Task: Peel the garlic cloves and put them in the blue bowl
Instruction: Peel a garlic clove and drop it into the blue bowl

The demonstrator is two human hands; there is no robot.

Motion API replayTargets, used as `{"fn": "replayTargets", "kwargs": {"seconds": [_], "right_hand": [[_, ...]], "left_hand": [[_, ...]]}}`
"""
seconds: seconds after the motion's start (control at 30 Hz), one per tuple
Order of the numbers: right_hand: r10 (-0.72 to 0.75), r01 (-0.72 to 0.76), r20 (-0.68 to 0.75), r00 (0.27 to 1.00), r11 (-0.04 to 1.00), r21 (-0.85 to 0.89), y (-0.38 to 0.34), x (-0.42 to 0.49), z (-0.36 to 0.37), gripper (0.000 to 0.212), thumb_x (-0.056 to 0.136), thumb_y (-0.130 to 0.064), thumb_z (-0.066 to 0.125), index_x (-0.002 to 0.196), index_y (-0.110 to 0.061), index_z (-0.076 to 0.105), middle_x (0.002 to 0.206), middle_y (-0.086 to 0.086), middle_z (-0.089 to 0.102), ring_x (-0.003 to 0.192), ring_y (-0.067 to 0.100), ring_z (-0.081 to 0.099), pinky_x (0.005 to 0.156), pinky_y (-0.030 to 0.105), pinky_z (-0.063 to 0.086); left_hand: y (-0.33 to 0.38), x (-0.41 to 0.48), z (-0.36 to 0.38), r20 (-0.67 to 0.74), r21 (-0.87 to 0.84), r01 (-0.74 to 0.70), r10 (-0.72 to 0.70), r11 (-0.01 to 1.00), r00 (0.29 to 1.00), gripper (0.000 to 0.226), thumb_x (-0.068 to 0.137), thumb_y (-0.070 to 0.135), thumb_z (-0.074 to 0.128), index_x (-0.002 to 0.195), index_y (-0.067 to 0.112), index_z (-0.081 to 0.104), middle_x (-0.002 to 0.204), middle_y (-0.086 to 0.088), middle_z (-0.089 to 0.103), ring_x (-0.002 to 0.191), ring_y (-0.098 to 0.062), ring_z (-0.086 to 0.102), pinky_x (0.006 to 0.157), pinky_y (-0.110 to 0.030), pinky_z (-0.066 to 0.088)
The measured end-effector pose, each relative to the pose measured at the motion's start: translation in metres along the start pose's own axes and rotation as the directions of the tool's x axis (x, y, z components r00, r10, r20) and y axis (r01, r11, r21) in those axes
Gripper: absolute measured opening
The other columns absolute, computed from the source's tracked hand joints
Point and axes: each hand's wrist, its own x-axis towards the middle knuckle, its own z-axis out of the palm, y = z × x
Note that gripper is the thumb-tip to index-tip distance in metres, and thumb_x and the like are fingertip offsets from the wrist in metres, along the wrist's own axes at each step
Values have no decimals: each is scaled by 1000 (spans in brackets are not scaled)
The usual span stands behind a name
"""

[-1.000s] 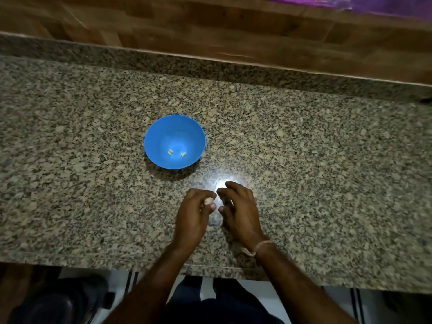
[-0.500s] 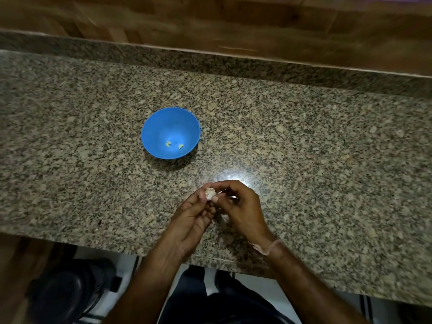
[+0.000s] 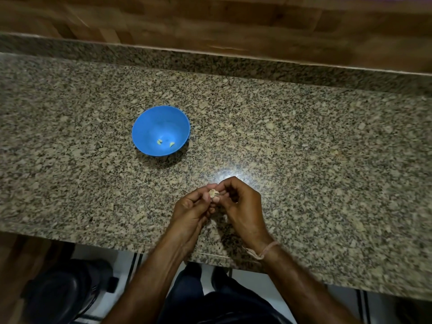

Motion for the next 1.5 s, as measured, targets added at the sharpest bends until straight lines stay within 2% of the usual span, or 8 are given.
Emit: {"fn": "replayTargets", "kwargs": {"seconds": [0.2,0.5,0.7,0.9,1.07,1.13,1.3,1.5], "right_hand": [[-1,2,32,999,999,-36,2,-3,-1,13,89,5,77,89,-5,68,81,7,69,69,-1,60,65,13,50],[42,-35,63,997,993,-114,13,1,14,10,93,7,69,89,-2,68,80,-4,70,69,-6,63,62,9,48],[67,-68,-16,998,985,-156,29,6,27,12,96,-4,69,92,-15,69,82,-5,73,77,6,70,66,22,57],[105,-104,-10,994,957,-269,48,11,21,20,89,-7,74,83,-25,66,73,-6,69,71,13,67,68,35,57],[166,-162,18,986,976,-145,54,20,23,11,93,-8,74,86,-16,75,79,1,77,76,21,74,76,43,63],[203,-201,24,979,978,-58,58,19,23,10,94,-2,72,88,-9,76,76,10,76,68,23,70,70,43,61],[277,-288,85,957,943,166,50,7,32,4,92,1,74,94,4,73,86,25,74,75,27,70,73,41,62],[307,-331,125,943,895,298,53,-2,42,8,89,-4,79,96,0,74,95,27,74,90,40,72,87,60,60]], "left_hand": [[-8,1,-7,-42,95,11,-7,995,999,25,102,8,58,122,6,72,118,-22,74,120,-37,66,107,-45,47],[-14,7,-16,-172,110,77,-57,991,984,19,101,10,62,114,11,76,108,-14,79,76,-10,65,73,-22,54],[-20,21,-23,-292,224,-16,83,975,953,16,100,12,67,113,16,75,102,-8,79,89,-16,73,80,-32,59],[-4,42,-43,-23,878,-263,583,401,812,17,97,8,68,112,14,73,109,-3,65,87,-9,63,74,-4,43],[-20,34,-57,31,944,-224,607,244,794,44,93,7,74,133,13,58,127,-1,47,110,-15,54,85,-18,46],[-30,22,-58,-55,941,-176,645,289,762,38,93,13,74,128,16,58,124,0,48,108,-15,55,83,-23,47],[-45,8,-45,-333,550,-56,280,834,900,5,98,29,70,99,27,75,92,8,76,86,-11,71,74,-28,58],[-34,11,-47,-299,373,-45,166,927,940,8,97,11,70,91,13,75,72,-2,72,64,-11,64,60,-30,50]]}}
